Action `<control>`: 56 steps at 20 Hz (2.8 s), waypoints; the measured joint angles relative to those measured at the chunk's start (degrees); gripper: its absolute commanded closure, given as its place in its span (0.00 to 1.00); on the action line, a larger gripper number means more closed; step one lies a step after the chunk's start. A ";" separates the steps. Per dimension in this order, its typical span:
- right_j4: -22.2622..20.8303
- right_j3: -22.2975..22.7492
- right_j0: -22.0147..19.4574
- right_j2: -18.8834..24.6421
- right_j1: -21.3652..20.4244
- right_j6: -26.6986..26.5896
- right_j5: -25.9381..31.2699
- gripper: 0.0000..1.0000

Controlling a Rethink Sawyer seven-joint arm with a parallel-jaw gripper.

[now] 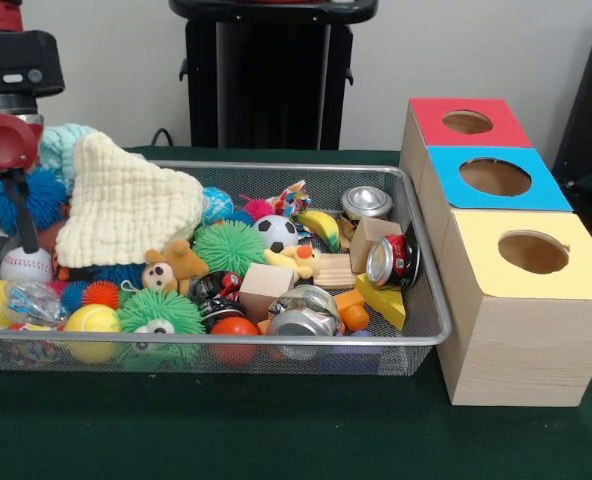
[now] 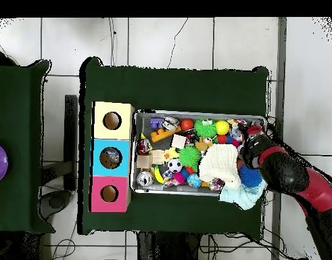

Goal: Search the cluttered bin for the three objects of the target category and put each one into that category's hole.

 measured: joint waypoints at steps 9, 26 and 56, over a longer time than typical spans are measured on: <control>3.81 0.00 2.60 -0.88 0.52 0.00 -0.01 1.00; 10.85 0.06 6.61 -8.81 -0.54 0.05 4.32 1.00; 14.99 1.99 14.20 -29.22 -18.11 -0.52 11.40 1.00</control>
